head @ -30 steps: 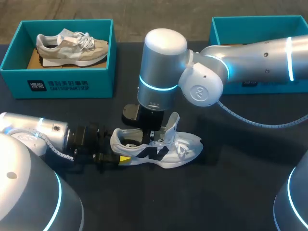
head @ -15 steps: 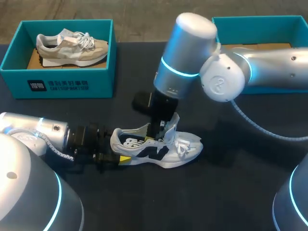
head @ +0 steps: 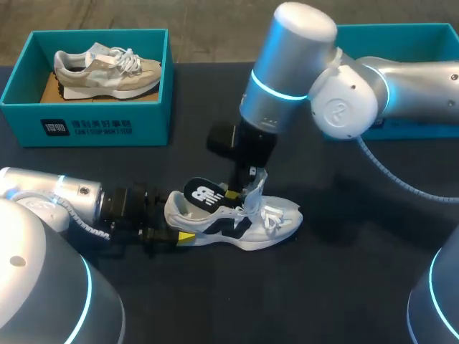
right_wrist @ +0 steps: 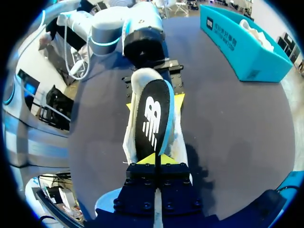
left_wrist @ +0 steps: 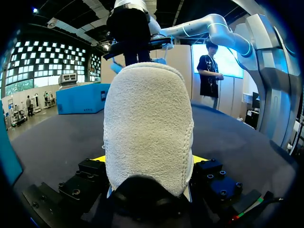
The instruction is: Take the shoe out of the shoebox, open the shoe tongue, remove and reinsert the insole, then place the shoe into the shoebox
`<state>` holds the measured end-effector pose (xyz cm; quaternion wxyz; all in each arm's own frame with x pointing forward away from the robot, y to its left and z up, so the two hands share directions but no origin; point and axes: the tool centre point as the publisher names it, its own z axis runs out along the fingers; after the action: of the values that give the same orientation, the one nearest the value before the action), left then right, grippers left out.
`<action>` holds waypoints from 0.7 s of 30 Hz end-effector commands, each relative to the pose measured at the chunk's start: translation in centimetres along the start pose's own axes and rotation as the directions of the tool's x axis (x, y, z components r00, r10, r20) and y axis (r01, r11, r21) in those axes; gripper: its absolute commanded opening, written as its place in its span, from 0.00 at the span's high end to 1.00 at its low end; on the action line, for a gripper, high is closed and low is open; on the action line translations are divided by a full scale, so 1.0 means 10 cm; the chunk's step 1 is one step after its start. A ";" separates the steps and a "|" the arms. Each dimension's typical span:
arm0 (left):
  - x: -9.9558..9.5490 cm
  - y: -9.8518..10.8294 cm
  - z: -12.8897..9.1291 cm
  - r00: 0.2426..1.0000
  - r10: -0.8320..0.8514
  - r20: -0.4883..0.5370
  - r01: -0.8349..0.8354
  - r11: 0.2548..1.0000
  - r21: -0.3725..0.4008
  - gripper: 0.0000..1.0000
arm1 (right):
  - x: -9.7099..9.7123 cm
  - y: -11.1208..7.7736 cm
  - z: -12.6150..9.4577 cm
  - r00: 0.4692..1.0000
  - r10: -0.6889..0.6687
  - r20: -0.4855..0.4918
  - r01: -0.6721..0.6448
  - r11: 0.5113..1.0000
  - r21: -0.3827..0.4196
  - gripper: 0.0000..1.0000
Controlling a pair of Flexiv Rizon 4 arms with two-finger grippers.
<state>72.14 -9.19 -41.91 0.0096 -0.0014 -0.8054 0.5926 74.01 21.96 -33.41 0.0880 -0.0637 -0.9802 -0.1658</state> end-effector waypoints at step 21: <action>0.02 0.05 0.02 1.000 -0.001 0.000 0.001 1.000 -0.001 1.00 | -0.13 0.43 0.14 0.985 -0.141 -0.102 0.128 0.985 -0.119 1.00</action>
<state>72.15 -9.18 -41.91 0.0096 -0.0013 -0.8054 0.5926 75.32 25.50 -33.24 0.1223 0.0047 -0.9649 -0.2323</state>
